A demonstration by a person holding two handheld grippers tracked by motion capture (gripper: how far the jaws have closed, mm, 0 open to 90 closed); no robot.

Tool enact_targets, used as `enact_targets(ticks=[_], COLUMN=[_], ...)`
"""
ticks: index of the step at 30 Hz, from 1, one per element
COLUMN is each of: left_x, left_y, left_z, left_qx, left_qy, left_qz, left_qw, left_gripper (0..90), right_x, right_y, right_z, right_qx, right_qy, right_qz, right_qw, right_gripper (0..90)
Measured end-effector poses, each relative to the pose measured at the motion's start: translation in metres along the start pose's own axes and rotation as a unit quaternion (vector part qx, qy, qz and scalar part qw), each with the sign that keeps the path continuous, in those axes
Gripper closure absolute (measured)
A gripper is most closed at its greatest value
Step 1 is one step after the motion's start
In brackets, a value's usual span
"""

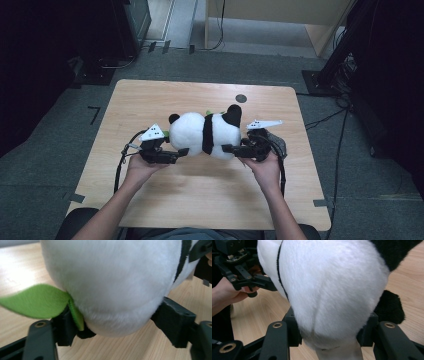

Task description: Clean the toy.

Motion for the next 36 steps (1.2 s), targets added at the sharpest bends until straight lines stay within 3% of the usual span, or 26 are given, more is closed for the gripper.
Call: enact_targets(ticks=[4,7,9,11,15,19,23,27,30,32,34,36], left_x=[0.000,-0.004,-0.005,-0.007,-0.013,-0.018,-0.020,-0.019,-0.016,-0.014,-0.013,-0.012], left_y=[-0.002,-0.001,-0.003,-0.005,-0.009,-0.018,-0.024,-0.019,-0.017,-0.017,-0.016,-0.016], left_z=[-0.001,0.002,0.003,0.005,0.011,0.022,0.029,0.026,0.021,0.018,0.017,0.016], left_qx=[-0.009,-0.010,0.001,0.008,0.009,0.005,0.021,0.034,0.020,0.015,0.003,0.003], left_qy=[-0.018,-0.016,-0.021,-0.022,-0.009,0.006,0.020,0.011,0.001,-0.003,-0.002,0.004], left_qz=[0.023,0.038,0.058,0.073,0.082,0.099,0.136,0.132,0.119,0.113,0.093,0.087], left_qw=[0.9995,0.9991,0.9981,0.9971,0.9965,0.9951,0.9903,0.9907,0.9927,0.9935,0.9957,0.9962], left_gripper=[42.8,52.4,55.8,58.8,62.0,63.9,64.2,63.8,62.5,59.9,53.0,46.5], right_x=[0.002,0.001,0.000,0.000,0.004,0.010,0.017,0.022,0.025,0.026,0.027,0.026], right_y=[0.000,-0.001,-0.001,0.002,0.008,0.008,0.010,0.005,0.002,0.002,0.003,0.004], right_z=[-0.004,-0.004,-0.003,-0.002,-0.002,0.004,-0.001,-0.015,-0.022,-0.023,-0.023,-0.021], right_qx=[0.004,0.005,0.002,0.001,-0.005,0.008,-0.022,-0.021,0.016,0.027,0.025,0.024], right_qy=[0.001,0.013,0.019,0.022,0.025,0.043,0.041,0.027,0.014,0.006,-0.001,-0.003], right_qz=[-0.003,0.026,0.035,0.042,0.049,0.096,0.092,0.120,0.137,0.135,0.124,0.108], right_qw=[1.0000,0.9996,0.9992,0.9989,0.9984,0.9944,0.9947,0.9922,0.9904,0.9905,0.9919,0.9939], right_gripper=[45.9,39.3,33.9,29.7,22.3,21.3,21.4,24.8,32.8,39.2,43.5,44.6])
Point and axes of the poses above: each handheld gripper's, and its own axes: z roughly backward along the jaws, x roughly out of its underside, y roughly to its right, the point moved 3 cm from there along -z, roughly forward along the jaws, and after that the axes turned 10 degrees about y, right-handed, at the moved point
